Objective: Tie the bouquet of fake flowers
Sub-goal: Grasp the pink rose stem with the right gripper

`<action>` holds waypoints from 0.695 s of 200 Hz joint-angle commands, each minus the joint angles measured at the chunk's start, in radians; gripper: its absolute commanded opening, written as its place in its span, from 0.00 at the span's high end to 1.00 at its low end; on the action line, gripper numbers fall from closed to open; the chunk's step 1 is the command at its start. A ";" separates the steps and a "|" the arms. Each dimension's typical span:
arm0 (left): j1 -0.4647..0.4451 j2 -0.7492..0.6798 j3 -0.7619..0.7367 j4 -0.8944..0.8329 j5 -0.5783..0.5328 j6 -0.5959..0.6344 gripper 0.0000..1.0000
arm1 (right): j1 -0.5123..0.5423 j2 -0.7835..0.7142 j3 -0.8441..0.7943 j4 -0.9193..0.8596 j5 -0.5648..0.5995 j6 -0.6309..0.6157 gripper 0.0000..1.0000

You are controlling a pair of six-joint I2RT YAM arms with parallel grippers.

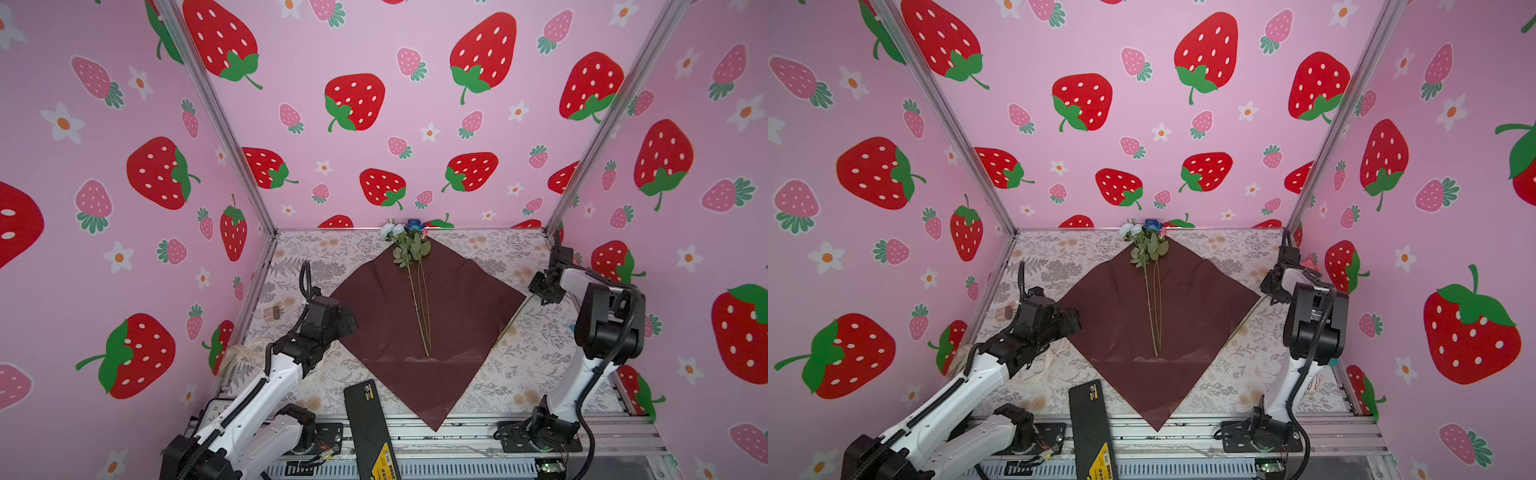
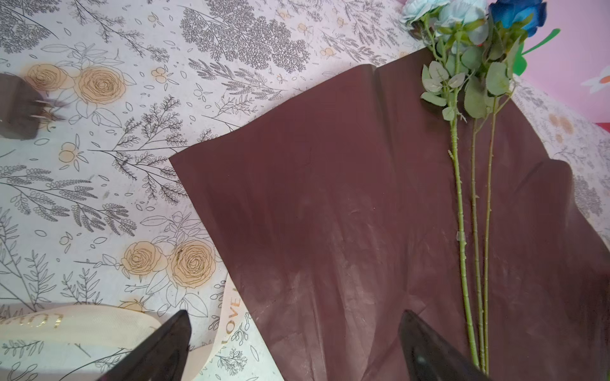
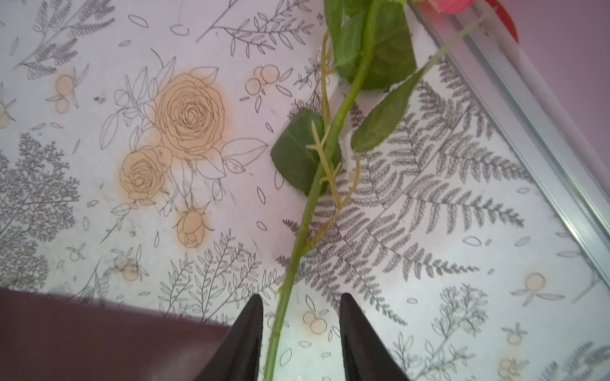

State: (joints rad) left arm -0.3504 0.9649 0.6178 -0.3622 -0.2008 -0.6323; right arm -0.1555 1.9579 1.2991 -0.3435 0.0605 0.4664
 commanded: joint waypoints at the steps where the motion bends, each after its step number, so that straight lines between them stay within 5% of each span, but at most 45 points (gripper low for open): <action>1: 0.007 0.014 0.035 0.006 -0.019 -0.001 0.01 | -0.006 0.034 0.044 0.002 0.015 -0.007 0.60; 139: 0.007 0.018 0.040 0.002 -0.018 -0.009 0.01 | -0.044 0.101 0.014 0.037 -0.019 -0.006 0.75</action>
State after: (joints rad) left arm -0.3477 0.9886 0.6182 -0.3626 -0.2005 -0.6327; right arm -0.1852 2.0274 1.3426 -0.3061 0.0624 0.4660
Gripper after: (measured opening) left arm 0.993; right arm 0.265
